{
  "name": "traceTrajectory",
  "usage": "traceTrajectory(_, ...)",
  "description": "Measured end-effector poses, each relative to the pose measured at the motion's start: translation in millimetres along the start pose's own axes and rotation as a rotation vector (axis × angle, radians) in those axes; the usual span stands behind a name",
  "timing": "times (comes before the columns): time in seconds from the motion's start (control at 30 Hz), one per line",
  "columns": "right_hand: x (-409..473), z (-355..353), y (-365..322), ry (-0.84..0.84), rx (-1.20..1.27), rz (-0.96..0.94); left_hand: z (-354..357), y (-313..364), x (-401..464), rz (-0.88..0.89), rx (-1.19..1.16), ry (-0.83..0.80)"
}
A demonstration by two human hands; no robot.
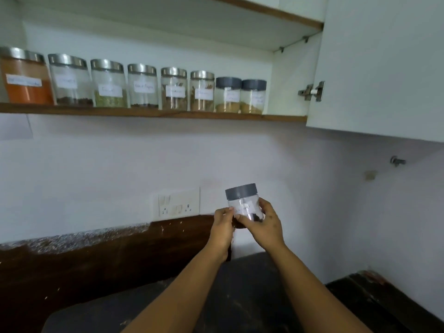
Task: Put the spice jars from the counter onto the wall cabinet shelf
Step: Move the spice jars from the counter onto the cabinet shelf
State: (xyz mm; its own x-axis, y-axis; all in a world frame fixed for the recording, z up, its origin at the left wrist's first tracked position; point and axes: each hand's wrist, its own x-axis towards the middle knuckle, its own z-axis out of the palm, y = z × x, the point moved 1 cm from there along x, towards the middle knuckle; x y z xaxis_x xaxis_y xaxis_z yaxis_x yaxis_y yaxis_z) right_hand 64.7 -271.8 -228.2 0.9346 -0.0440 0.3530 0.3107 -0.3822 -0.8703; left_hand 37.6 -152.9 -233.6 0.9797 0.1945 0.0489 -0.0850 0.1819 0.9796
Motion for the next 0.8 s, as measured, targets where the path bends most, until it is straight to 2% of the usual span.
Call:
traceTrajectory(0.17,67.5,-32.8,-48.0,0.042,-0.1,-0.18,46.9,76.2,33.8,0.298,0.188,0.056)
traceTrajectory(0.3,125.7,-71.6,-97.3,0.184,0.022,-0.273,78.9,144.9,60.5,0.632,0.371,0.01)
traceTrajectory(0.37,153.1,-90.3,-120.5,0.206,0.102,-0.311,89.3,175.0,80.0,0.789,0.581,-0.003)
traceTrajectory(0.4,165.1,-98.2,-129.7,0.212,0.119,-0.334,91.6,188.6,89.8,0.866,0.762,0.06)
traceTrajectory(0.5,209.0,-114.7,-147.9,0.263,0.031,-0.352,92.0,226.6,115.7,1.064,1.32,0.495)
traceTrajectory(0.57,237.0,-117.4,-147.8,0.282,-0.099,-0.314,81.5,234.8,133.2,0.933,1.529,0.579)
traceTrajectory(0.67,276.1,-115.6,-143.8,0.16,-0.306,-0.197,61.4,216.4,160.8,0.662,1.757,0.552)
traceTrajectory(0.8,315.3,-118.5,-150.9,0.016,-0.372,-0.09,59.1,207.5,171.0,0.681,1.801,0.596)
